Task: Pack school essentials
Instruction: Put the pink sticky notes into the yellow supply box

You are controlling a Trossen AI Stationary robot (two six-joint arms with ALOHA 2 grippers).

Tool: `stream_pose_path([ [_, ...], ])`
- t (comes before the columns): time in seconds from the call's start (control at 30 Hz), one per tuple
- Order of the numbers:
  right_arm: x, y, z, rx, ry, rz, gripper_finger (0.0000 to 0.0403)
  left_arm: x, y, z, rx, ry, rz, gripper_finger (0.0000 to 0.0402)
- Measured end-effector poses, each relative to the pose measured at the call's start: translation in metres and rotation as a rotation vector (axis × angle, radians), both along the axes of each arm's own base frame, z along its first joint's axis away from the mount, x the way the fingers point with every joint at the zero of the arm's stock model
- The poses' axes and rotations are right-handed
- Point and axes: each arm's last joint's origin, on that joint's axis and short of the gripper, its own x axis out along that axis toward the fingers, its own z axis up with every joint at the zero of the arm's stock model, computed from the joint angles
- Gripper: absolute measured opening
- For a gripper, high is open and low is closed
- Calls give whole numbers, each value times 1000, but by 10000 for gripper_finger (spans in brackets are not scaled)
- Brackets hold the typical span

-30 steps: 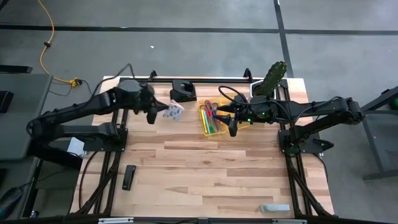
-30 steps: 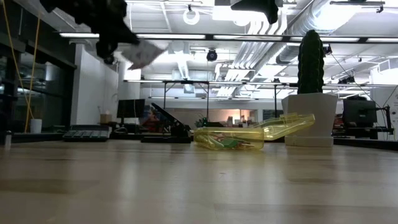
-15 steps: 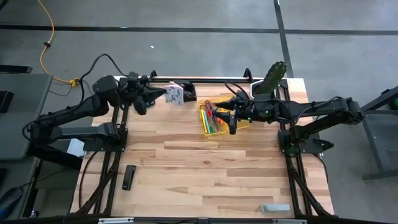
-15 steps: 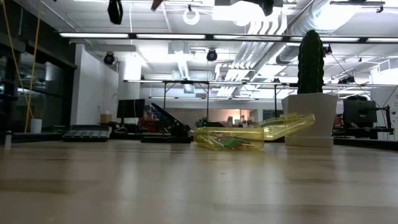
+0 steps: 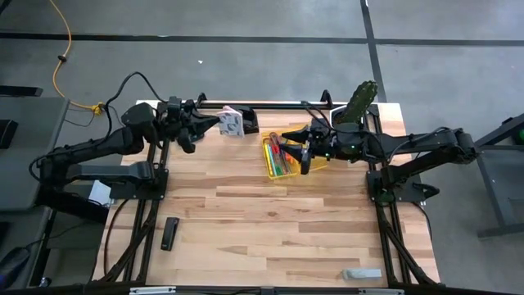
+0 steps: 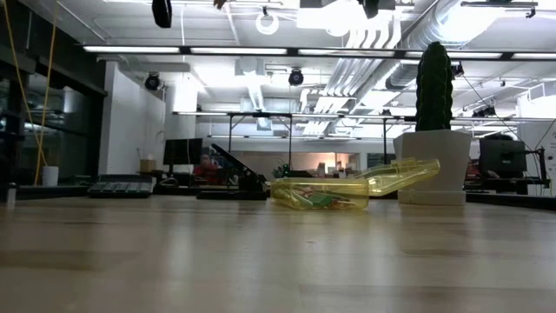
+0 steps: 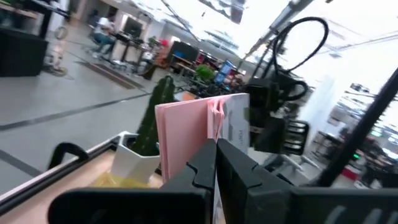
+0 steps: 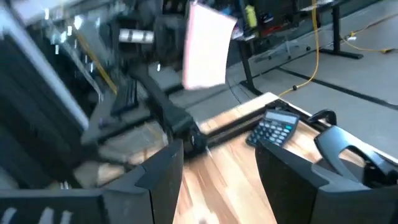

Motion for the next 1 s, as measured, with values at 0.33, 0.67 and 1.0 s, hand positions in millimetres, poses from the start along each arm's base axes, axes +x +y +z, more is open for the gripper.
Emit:
stream_pose_path([
  [0.33, 43, -3, -18, 19, 42, -178, 194, 38, 5, -27, -61, 143, 118, 0],
  [0.67, 68, -21, -24, 33, 135, -264, 194, 61, 8, -42, -76, 195, 140, 0],
  [1.0, 75, -32, -26, 86, 94, -220, 193, 63, 9, -42, -71, 180, 143, 0],
])
